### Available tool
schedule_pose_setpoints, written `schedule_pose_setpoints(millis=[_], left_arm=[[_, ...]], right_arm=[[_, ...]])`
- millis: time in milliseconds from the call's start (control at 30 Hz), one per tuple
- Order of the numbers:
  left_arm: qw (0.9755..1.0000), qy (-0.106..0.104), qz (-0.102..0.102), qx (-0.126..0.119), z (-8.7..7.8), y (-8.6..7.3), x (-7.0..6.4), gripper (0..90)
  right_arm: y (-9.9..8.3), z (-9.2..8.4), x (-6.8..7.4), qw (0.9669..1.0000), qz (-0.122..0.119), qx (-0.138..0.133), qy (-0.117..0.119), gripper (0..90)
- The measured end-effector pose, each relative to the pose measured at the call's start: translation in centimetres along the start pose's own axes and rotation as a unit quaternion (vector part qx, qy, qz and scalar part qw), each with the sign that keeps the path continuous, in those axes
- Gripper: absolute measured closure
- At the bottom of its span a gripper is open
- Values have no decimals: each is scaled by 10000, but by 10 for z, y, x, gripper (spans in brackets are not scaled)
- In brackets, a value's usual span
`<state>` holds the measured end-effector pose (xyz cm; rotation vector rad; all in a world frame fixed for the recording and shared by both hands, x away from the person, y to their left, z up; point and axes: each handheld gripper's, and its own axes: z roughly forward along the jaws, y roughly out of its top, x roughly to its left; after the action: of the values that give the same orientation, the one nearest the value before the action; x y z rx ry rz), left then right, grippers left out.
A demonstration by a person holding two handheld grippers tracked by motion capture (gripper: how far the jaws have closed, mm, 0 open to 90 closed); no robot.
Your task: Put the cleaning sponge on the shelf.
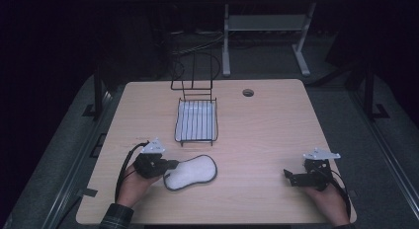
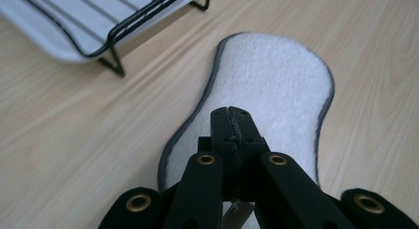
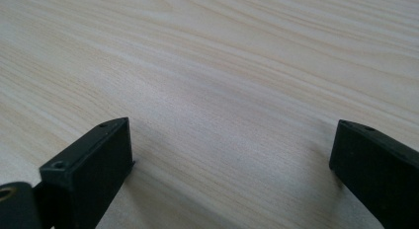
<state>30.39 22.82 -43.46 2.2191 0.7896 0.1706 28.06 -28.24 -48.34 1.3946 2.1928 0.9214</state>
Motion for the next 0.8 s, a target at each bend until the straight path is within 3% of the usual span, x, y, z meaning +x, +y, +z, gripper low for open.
schedule_pose_setpoints(millis=[233, 800], left_arm=[[9997, -58, -44, 214, 4, -12, -1, 899], [9996, -72, -230, 176, -18, -37, -20, 899]], right_arm=[[0, 0, 0, 10000, 0, 1, 1, 24], [0, 0, 0, 10000, 1, 0, 0, 24]])
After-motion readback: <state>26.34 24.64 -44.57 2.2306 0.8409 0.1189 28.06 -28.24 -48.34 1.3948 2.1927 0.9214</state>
